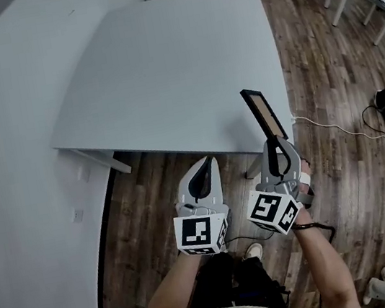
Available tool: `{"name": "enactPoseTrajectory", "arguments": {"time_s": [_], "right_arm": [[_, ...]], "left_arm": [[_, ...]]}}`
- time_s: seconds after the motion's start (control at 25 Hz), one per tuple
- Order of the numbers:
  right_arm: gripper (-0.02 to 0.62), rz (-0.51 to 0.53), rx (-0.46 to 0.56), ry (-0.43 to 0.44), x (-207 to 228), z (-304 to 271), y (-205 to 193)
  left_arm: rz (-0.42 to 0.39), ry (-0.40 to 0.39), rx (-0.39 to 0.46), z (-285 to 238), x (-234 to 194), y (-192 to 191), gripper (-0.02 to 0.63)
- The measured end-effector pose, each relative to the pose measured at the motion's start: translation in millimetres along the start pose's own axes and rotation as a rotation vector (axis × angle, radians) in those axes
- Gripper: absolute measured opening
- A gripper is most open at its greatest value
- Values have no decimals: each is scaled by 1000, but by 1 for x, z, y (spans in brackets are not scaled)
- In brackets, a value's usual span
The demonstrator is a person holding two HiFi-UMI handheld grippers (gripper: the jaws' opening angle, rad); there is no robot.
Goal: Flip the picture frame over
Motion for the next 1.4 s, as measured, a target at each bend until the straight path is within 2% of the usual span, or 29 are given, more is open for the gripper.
{"name": "enactPoseTrajectory", "arguments": {"time_s": [0.16, 0.52, 0.84, 0.96, 1.4], "right_arm": [[91, -168, 8, 96, 14, 3, 3], [91, -600, 36, 395, 30, 5, -1], [91, -1096, 30, 655, 34, -6, -26], [91, -1251, 12, 704, 30, -14, -39], [91, -1593, -29, 760, 12, -33, -83]], "left_arm": [[-5, -2, 6, -1, 5, 3, 0], [-9, -6, 0, -1, 12, 3, 1], [-6, -2, -5, -2, 13, 0, 0], [-5, -2, -11, -4, 11, -3, 0], [-4, -8, -45, -14, 13, -15, 0]]}}
Point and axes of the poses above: the fingertips, and each gripper's own axes: z backward along the fingers, x to its right, y out of its top, the point moved 4 cm from there along z, backward along the fingers, and after that the axes turned 15 degrees about -x, right-handed, at the moved point
